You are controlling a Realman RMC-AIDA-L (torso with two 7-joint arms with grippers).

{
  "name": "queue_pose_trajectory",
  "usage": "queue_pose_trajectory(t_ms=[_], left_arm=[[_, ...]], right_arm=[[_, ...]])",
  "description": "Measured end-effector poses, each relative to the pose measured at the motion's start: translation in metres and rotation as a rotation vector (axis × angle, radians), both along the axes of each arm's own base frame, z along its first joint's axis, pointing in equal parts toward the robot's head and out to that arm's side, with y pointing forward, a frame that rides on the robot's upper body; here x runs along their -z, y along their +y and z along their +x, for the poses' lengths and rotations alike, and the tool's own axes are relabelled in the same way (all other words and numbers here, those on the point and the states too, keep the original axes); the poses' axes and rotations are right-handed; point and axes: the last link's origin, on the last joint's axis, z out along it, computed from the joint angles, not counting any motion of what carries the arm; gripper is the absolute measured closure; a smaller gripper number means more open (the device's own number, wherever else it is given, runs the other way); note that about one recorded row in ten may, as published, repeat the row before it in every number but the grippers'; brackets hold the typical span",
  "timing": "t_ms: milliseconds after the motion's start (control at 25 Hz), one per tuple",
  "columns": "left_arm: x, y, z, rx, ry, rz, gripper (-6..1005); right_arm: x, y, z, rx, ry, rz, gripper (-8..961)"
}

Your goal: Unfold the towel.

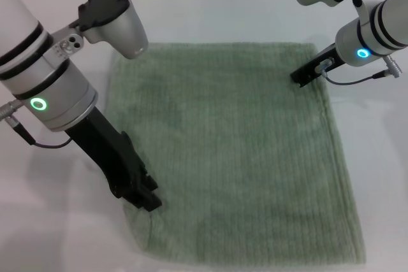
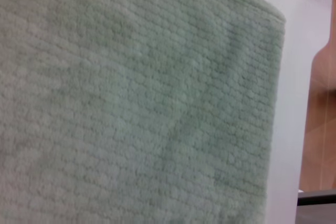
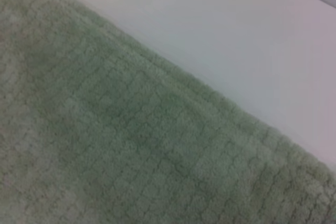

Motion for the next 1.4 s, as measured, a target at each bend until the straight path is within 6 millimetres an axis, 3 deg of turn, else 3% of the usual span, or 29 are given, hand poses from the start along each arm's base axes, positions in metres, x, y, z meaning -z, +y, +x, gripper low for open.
queue_pose_trajectory(t_ms=[80, 320, 480, 720, 1000, 1160, 1400], left_arm=[[0.000, 0.000, -0.001, -0.004, 0.008, 0.000, 844], [-0.002, -0.001, -0.004, -0.009, 0.037, 0.002, 611], [-0.007, 0.003, -0.003, 0.014, 0.041, 0.037, 394], [-0.012, 0.027, 0.012, 0.172, -0.149, 0.305, 400], [-0.027, 0.053, 0.020, 0.197, -0.446, 0.623, 407], [-0.039, 0.063, 0.010, 0.167, -0.696, 0.800, 465], [-0.043, 0.077, -0.012, 0.083, -0.864, 0.963, 496]], right_arm=[[0.000, 0.000, 0.000, -0.004, -0.001, -0.001, 953], [0.000, 0.001, -0.002, -0.010, -0.003, -0.003, 953], [0.000, 0.001, -0.002, -0.009, -0.003, -0.003, 953], [0.000, 0.001, -0.002, -0.011, -0.002, 0.001, 953], [-0.003, 0.009, -0.017, -0.021, 0.027, 0.038, 953], [-0.010, 0.018, -0.034, -0.045, 0.056, 0.093, 954], [-0.020, 0.035, -0.061, -0.129, 0.102, 0.228, 954]])
